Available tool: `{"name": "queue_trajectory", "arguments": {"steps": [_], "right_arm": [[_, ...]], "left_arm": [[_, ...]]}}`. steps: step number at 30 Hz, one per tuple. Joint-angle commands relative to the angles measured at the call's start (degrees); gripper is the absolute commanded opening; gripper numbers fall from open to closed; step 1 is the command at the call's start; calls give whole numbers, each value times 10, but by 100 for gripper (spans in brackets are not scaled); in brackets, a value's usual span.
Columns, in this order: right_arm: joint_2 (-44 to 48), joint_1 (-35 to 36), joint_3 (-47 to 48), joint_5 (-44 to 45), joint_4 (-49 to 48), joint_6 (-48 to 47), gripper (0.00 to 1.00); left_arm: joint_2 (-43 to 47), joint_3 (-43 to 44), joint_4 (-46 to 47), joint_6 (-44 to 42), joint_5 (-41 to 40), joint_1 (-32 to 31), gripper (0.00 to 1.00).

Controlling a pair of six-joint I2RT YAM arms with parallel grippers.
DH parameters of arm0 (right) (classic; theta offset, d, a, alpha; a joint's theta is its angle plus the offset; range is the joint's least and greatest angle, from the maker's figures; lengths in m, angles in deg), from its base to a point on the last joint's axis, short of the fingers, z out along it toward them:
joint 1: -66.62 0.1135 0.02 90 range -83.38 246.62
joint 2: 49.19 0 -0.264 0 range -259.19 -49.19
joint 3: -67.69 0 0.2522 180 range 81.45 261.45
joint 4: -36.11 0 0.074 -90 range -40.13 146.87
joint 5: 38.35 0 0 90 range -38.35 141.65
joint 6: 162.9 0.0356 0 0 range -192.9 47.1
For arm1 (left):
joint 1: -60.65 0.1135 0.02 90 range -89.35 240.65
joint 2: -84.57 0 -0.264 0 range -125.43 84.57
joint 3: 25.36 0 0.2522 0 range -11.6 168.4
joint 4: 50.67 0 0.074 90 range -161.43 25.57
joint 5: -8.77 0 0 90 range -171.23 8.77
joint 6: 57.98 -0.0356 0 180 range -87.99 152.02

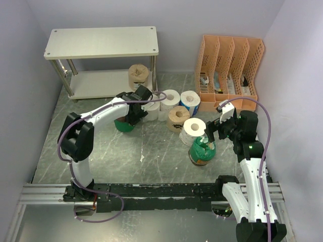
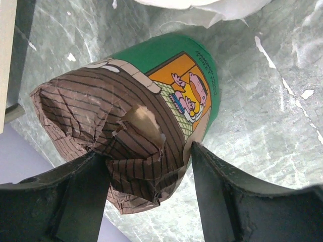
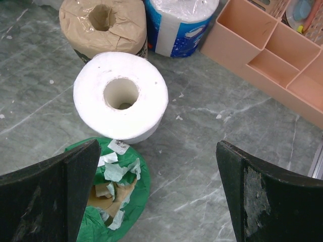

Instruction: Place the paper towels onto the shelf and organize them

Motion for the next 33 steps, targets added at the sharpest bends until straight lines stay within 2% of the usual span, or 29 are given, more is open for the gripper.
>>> {"name": "queue_trajectory", "arguments": {"steps": [1, 3, 11, 16, 22, 27, 33], "right_arm": [[4, -4, -3, -4, -2, -4, 100], [4, -4, -3, -4, -2, -4, 100], [-1, -4, -3, -5, -2, -5, 100], [0, -4, -3, -4, -2, -5, 100], [-1, -4, -3, -4, -2, -5, 100], [-1, -4, -3, -4, -2, -4, 100], [2, -4, -4, 1, -4, -3, 100]], "left_arm": [[-15, 10, -4, -11, 20, 5, 67], [-21, 11, -6, -11, 26, 6, 58], [-16, 48, -23, -17, 3, 6, 34], [-10, 78, -33, -28, -36, 6, 9], [7, 117, 7, -78, -111, 18, 7], [20, 140, 76, -164, -85, 53, 7], [-30, 228, 62, -199, -75, 84, 7]]}}
